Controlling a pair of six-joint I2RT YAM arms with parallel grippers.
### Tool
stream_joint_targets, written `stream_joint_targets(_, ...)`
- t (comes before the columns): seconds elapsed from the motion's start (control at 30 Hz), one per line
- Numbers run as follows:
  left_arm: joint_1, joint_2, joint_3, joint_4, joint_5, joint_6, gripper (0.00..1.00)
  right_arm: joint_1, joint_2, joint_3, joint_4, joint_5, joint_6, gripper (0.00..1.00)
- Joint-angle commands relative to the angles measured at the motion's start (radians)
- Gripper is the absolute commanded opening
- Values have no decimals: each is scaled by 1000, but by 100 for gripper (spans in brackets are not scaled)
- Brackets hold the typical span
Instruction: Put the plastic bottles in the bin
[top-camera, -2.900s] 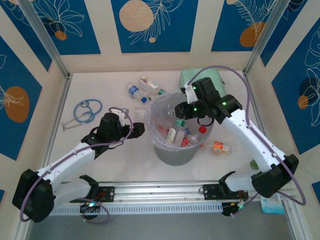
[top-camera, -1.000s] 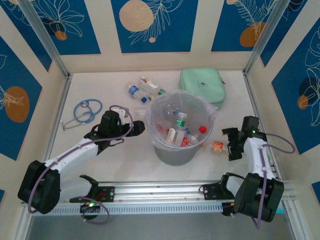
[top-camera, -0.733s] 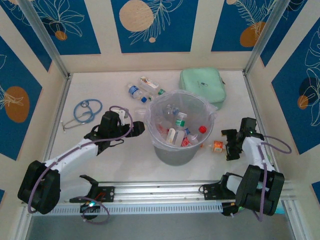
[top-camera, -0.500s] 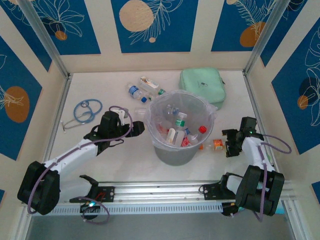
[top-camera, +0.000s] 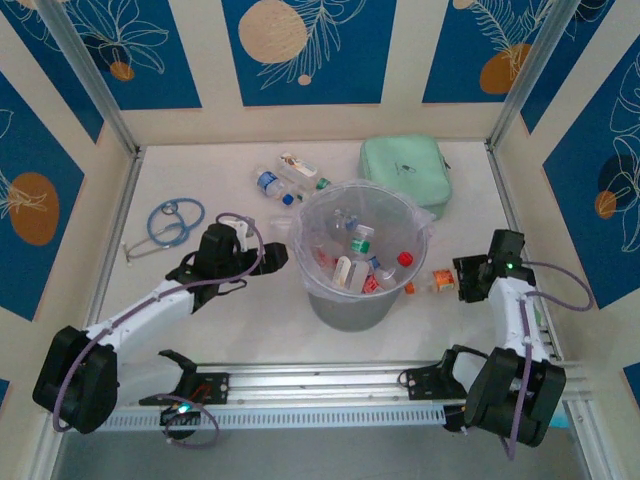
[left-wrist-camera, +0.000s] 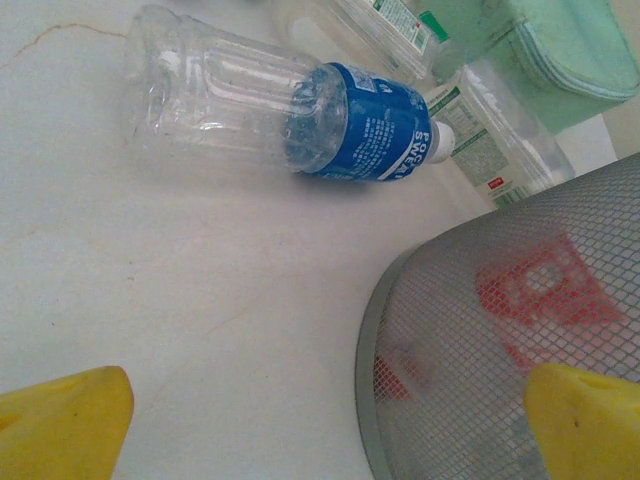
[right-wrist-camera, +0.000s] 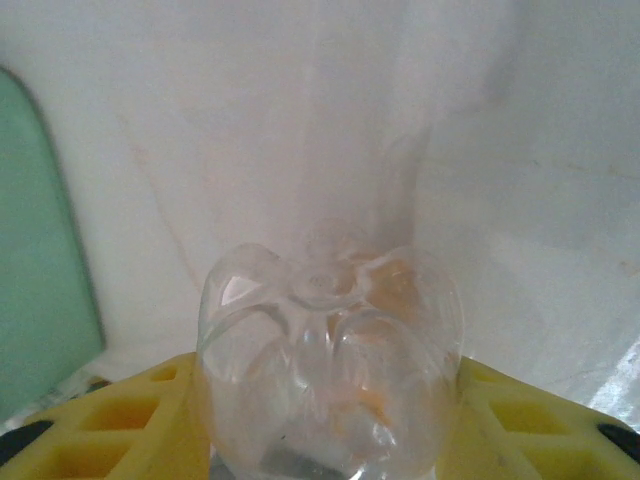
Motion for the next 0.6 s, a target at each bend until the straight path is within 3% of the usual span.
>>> stream_joint_targets(0.0, 10, -26, -13, -20, -18, -5, 100, -24, -57, 96, -47, 6, -63, 40)
stream_joint_targets(0.3, 10, -33, -35, -4, -26, -14, 100, -33, -142, 414, -96, 142, -290, 14)
stream_joint_targets(0.43, 10, -35, -44, 6, -26, -17, 100, -8, -149, 544, -61, 91, -397, 1)
stream_joint_targets(0.57, 10, -41, -52, 8, -29, -19, 100, 39, -132, 646, -1, -74, -448, 0)
